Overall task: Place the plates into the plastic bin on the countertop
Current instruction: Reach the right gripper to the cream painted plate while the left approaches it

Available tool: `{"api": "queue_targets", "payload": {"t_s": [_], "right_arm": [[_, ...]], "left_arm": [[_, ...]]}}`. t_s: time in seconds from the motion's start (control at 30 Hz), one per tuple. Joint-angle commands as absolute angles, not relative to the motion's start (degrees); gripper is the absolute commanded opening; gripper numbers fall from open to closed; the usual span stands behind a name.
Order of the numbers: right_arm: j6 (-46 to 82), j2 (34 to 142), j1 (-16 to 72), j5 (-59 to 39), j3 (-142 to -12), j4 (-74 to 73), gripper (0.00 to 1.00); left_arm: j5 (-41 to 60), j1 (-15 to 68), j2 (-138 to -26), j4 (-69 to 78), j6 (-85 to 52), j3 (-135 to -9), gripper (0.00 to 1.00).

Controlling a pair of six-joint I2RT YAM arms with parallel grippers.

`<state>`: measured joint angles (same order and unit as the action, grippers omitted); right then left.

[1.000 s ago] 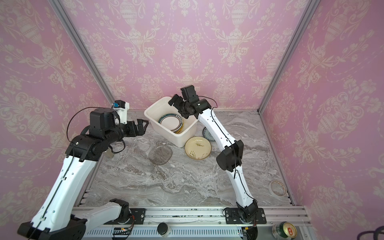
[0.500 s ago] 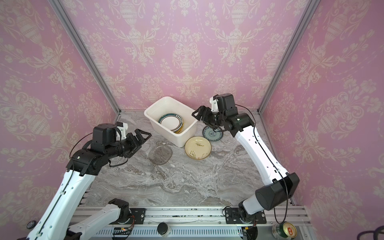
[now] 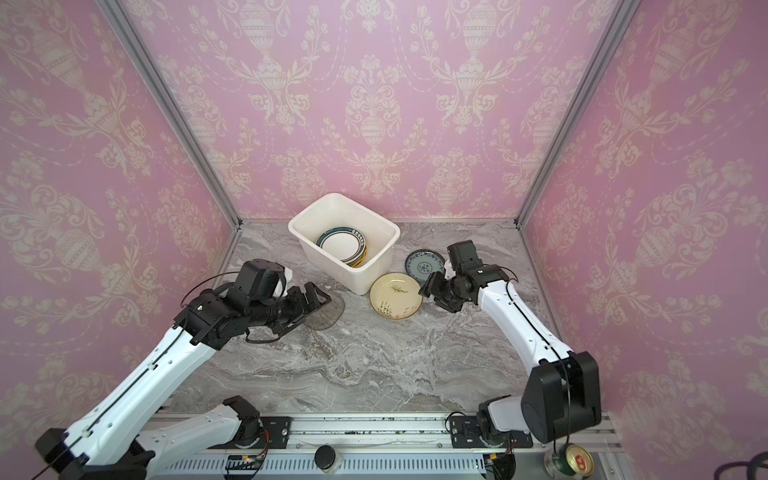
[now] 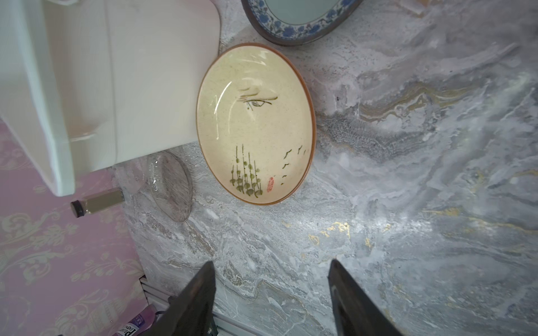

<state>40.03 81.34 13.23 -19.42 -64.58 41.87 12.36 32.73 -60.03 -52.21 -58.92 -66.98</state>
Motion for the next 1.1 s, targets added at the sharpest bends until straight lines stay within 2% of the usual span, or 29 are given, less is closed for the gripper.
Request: {"api": "queue_targets", "payload": {"t_s": [0.0,0.33,0.47,0.83,1.07], "right_arm": [[36.62,85.93,13.10,-17.88,-63.95,39.74,0.60],[34.82,100.43,13.24,-17.48,-70.16,39.12,0.52],[35.35,103.41,13.62,-18.20,-71.05,37.18,0.45],[30.90,104.34,14.44,-14.65,-70.89,41.23,0.19],[28.59,103.02,14.59,-13.80,-69.79,43.30,0.11]], "left_arm": [[7.04,35.43,-60.54,-55.49,-58.73,-66.36,0.97],[4.97,36.73,-61.99,-55.49,-57.89,-66.10,0.96],[5.34,36.68,-62.83,-54.50,-57.73,-66.41,0.96],[6.21,36.70,-65.08,-50.23,-56.89,-65.95,0.94],[7.38,36.91,-67.97,-46.06,-57.12,-66.13,0.90]]}}
